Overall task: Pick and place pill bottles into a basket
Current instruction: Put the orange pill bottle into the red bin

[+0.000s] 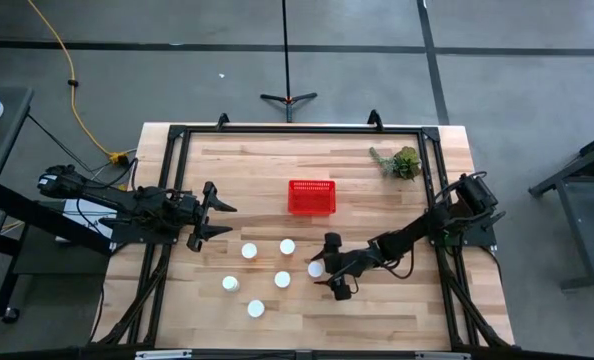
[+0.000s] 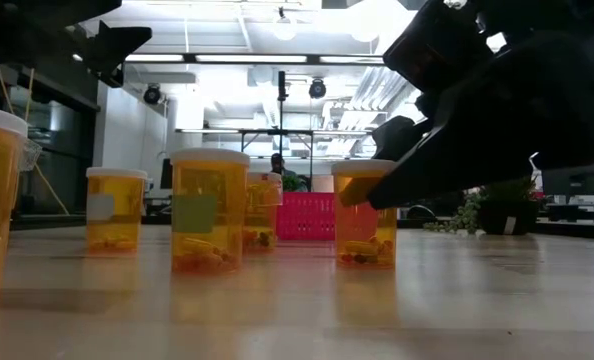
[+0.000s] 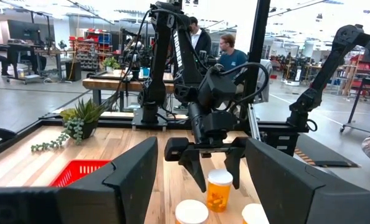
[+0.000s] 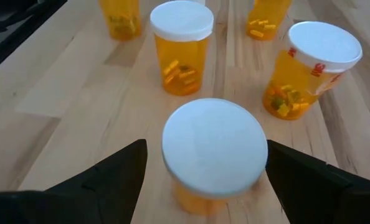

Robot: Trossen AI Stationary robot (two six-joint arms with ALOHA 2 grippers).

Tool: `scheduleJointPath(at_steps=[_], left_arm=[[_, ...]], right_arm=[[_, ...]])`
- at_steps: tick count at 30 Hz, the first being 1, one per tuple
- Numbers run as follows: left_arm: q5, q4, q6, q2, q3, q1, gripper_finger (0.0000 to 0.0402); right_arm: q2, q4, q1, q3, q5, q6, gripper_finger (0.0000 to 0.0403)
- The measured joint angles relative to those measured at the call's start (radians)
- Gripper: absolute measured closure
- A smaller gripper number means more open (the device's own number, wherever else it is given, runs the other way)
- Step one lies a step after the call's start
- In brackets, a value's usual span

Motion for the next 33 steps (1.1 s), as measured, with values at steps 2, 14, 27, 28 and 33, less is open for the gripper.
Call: scheduleJointPath(at_steps=[2, 14, 27, 28, 33], left_arm=[[0.0, 0.0, 0.001, 0.0, 0.0, 0.0, 0.0124], [-0.014, 0.0, 0.004, 0.0, 0.0, 0.0, 0.0124], [-0.016, 0.0, 0.004, 0.0, 0.0, 0.0, 0.0124], [-0.016, 0.0, 0.004, 0.0, 0.0, 0.0, 0.0124], [-0.017, 0.0, 0.004, 0.0, 0.0, 0.0, 0.0124]], right_arm=[[0.0, 0.0, 0.0, 0.0, 0.012, 0.002, 0.0094], [0.021, 0.018, 0.0, 0.0, 0.008, 0.025, 0.0094], [0.06, 0.076, -0.008, 0.0, 0.009, 0.047, 0.0094], [0.06, 0.075, -0.008, 0.0, 0.01, 0.047, 0.0094], [0.06, 0.074, -0.008, 0.0, 0.011, 0.047, 0.0118]])
